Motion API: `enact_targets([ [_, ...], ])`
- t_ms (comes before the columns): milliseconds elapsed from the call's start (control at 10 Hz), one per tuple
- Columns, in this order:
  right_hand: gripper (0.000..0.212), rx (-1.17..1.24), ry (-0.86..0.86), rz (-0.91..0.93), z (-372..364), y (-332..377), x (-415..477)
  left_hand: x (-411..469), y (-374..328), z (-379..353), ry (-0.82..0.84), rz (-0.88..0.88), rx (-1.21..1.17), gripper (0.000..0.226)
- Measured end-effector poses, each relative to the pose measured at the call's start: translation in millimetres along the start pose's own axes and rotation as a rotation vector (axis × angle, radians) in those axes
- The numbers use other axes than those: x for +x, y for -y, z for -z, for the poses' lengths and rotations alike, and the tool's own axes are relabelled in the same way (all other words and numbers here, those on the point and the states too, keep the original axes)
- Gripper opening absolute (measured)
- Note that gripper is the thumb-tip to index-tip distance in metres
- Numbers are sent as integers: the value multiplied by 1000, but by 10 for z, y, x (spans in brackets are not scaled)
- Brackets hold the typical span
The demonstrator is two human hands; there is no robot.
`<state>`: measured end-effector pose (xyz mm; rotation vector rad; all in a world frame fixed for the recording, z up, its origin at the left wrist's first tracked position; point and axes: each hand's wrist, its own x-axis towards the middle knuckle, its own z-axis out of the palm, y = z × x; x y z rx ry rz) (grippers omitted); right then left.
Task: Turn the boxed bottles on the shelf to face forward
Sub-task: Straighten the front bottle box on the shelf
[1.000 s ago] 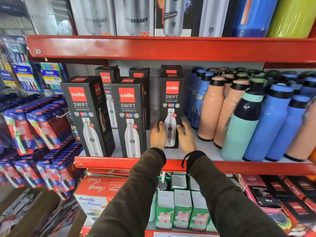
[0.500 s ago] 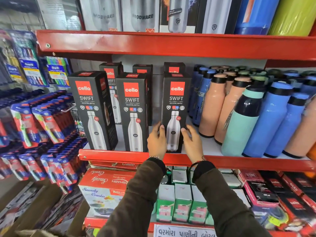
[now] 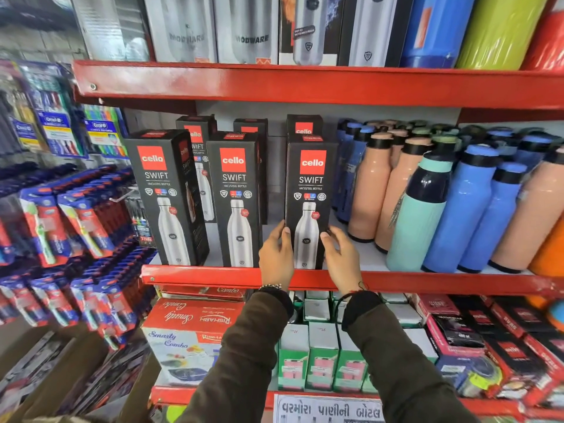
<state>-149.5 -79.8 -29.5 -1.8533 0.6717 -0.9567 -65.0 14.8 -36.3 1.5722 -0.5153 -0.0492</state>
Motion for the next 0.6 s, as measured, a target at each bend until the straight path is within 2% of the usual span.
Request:
enact_targets([
  [300, 39, -9, 14, -32, -36, 26, 0, 45, 30, 20, 12, -12, 14, 42],
  [500, 39, 109, 39, -28, 95, -18, -4, -68, -40, 53, 5, 21, -67, 46],
  [600, 30, 266, -141, 42, 553, 242, -18, -216, -326, 111, -63, -119, -187, 43],
])
